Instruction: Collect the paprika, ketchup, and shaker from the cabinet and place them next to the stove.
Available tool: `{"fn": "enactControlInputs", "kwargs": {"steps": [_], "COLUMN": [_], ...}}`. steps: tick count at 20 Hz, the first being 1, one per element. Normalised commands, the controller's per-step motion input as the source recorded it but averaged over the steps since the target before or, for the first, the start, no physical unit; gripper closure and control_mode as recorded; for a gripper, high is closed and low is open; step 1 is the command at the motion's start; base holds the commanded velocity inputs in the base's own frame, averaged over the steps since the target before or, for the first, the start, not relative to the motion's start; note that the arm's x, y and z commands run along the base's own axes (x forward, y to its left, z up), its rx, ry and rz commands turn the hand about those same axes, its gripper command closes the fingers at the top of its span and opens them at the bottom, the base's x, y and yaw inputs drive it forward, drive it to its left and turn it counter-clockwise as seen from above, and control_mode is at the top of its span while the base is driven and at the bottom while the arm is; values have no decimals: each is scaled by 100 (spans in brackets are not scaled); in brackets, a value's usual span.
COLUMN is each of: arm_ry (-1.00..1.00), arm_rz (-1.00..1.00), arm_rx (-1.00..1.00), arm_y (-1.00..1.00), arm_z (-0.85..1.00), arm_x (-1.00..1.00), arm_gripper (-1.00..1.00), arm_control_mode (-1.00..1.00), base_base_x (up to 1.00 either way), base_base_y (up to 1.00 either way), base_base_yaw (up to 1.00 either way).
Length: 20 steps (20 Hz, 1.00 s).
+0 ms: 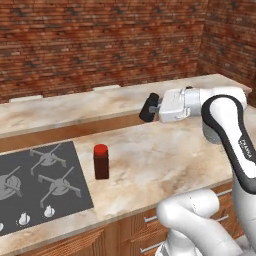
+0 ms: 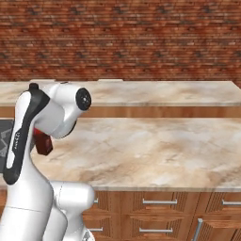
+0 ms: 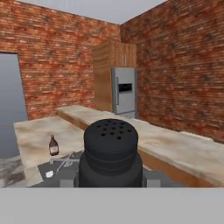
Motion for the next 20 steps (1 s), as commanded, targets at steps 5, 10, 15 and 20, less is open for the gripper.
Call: {"fn": "enactControlInputs", "kwargs": {"steps": [5,10,15,20], "arm_ry": [-18,-17,-7,3], "arm_rz": [7,1,1,8], "arm_rx": [-3,-8,-15,-19], "arm_y": [-6,0,3,26], "arm_z": [-26,-60,-63,-56], "arm_x": [-33,-56,-57,-9], "arm_gripper": [100,100,100,100], "arm_control_mode": [-100,-100,-100,-100], "base_base_x": [0,0,0,0], "base_base_y": [0,0,0,0], "base_base_yaw": [0,0,0,0]}}
